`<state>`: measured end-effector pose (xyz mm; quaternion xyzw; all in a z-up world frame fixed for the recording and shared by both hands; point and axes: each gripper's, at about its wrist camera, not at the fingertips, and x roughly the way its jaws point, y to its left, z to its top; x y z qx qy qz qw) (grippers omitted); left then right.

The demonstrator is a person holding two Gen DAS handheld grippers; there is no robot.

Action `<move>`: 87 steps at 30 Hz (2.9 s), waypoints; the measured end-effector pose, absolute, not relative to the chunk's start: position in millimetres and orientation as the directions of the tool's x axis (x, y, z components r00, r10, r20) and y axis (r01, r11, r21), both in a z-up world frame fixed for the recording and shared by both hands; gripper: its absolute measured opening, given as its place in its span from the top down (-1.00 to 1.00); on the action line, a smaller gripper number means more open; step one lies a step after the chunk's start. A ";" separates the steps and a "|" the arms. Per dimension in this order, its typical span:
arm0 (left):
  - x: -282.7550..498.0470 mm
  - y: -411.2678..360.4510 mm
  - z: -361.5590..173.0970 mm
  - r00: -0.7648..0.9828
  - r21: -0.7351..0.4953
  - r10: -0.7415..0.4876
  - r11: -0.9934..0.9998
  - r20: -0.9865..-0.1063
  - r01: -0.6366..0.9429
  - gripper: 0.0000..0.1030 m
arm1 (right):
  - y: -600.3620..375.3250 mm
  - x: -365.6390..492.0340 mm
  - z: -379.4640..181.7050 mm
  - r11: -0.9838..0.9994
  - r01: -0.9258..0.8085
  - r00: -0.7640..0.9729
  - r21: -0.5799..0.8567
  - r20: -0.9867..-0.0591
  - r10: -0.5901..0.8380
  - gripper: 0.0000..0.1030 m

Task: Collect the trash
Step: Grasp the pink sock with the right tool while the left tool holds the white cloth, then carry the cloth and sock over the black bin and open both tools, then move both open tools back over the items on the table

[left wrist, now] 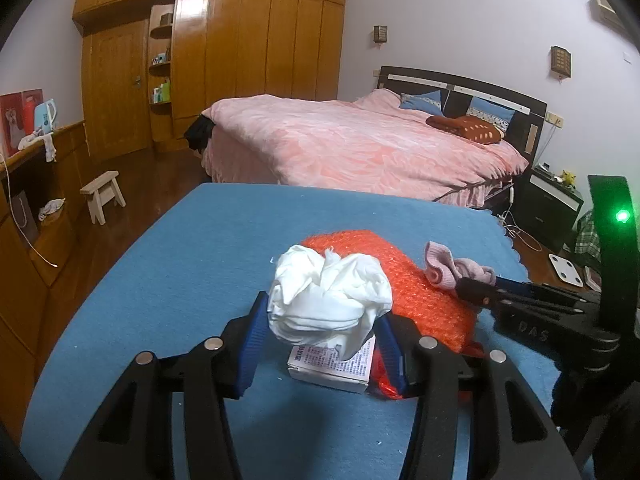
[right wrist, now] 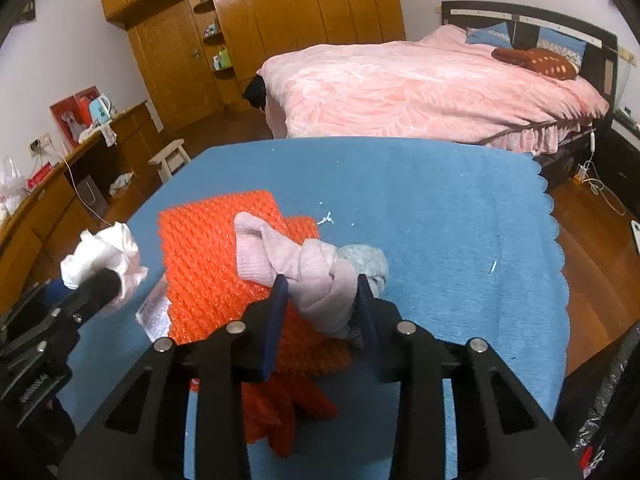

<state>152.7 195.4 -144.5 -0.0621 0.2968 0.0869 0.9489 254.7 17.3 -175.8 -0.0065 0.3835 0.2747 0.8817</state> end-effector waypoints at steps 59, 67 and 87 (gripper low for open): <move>141.0 -71.0 -84.8 0.792 -0.119 -0.339 0.938 -0.508 0.325 0.01 | -280.4 112.7 -98.9 0.990 -0.056 0.819 0.129 -0.561 0.119 0.43; 142.8 -120.9 -89.9 0.750 -0.114 -0.409 0.903 -0.520 0.413 0.00 | -317.6 103.0 -109.1 0.992 0.012 0.820 0.122 -0.569 0.060 0.43; 144.2 -79.8 -90.3 0.774 -0.092 -0.340 0.934 -0.534 0.346 -0.85 | -329.4 97.8 -118.4 0.987 0.100 0.823 0.128 -0.569 -0.010 -0.89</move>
